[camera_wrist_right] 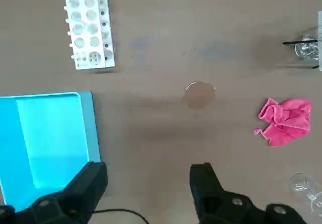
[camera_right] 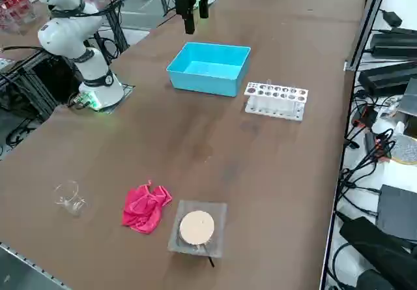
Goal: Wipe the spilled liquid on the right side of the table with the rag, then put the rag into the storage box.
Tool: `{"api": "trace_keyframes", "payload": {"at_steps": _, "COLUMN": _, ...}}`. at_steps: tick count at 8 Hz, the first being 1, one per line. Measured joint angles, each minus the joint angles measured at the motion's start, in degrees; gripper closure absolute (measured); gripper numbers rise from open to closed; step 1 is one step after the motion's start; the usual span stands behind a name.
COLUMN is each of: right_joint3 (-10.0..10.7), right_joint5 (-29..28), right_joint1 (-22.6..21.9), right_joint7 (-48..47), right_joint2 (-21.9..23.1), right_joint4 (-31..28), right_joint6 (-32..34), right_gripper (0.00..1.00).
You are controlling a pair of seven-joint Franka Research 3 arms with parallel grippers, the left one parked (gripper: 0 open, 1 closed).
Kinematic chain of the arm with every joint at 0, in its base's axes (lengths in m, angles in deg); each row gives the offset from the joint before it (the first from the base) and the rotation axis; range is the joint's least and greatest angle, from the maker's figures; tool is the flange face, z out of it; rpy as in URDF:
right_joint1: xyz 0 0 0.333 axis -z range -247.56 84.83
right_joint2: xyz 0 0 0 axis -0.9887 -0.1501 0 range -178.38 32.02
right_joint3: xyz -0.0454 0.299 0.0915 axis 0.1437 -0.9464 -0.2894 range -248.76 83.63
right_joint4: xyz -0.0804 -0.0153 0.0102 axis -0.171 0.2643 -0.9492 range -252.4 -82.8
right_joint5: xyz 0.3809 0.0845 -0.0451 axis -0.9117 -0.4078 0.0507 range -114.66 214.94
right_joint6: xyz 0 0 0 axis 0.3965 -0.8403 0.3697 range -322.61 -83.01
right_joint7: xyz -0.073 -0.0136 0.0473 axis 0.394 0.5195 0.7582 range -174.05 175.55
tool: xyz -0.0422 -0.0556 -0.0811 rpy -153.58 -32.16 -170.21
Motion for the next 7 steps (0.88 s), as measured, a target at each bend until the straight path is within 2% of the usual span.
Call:
{"api": "trace_keyframes", "payload": {"at_steps": 5, "right_joint3": 0.0, "right_joint5": 0.0, "right_joint1": 0.0, "right_joint7": 0.0, "right_joint2": 0.0, "right_joint4": 0.0, "right_joint6": 0.1, "right_gripper": 0.00}}
{"api": "trace_keyframes", "payload": {"at_steps": 7, "right_joint3": 0.0, "right_joint5": 0.0, "right_joint1": 0.0, "right_joint7": 0.0, "right_joint2": -0.1, "right_joint4": 0.0, "right_joint6": 3.1, "right_gripper": 0.00}}
